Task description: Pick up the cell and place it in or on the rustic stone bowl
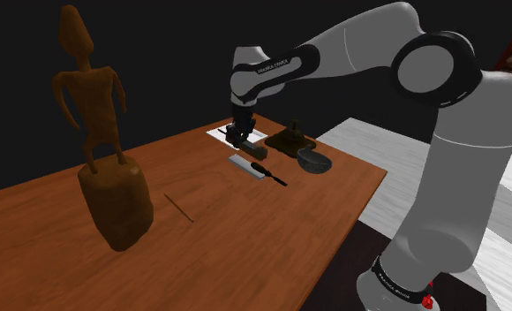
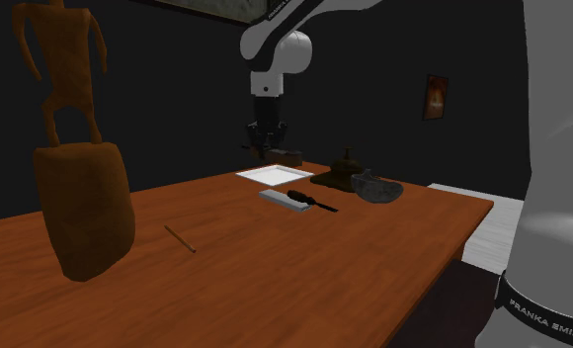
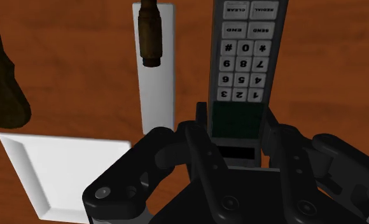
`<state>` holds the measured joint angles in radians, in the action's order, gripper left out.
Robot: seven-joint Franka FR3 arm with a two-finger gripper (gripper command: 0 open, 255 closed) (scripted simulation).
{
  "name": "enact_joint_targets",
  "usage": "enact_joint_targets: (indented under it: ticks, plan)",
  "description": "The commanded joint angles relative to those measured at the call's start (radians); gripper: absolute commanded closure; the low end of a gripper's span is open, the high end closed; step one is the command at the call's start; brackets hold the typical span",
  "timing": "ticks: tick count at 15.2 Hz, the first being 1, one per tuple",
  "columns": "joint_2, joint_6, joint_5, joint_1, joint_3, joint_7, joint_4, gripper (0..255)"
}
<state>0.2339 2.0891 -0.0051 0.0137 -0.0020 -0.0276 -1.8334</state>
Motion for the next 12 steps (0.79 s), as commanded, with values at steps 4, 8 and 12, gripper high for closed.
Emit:
enact_joint_targets:
  ticks: [4, 8, 12]
  plan:
    - [-0.092, 0.038, 0.009, -0.061, -0.039, -0.106, -0.13, 255]
    - [-0.151, 0.057, 0.012, -0.109, -0.076, -0.192, -0.208, 255]
    - [-0.198, 0.071, 0.012, -0.156, -0.118, -0.282, -0.268, 255]
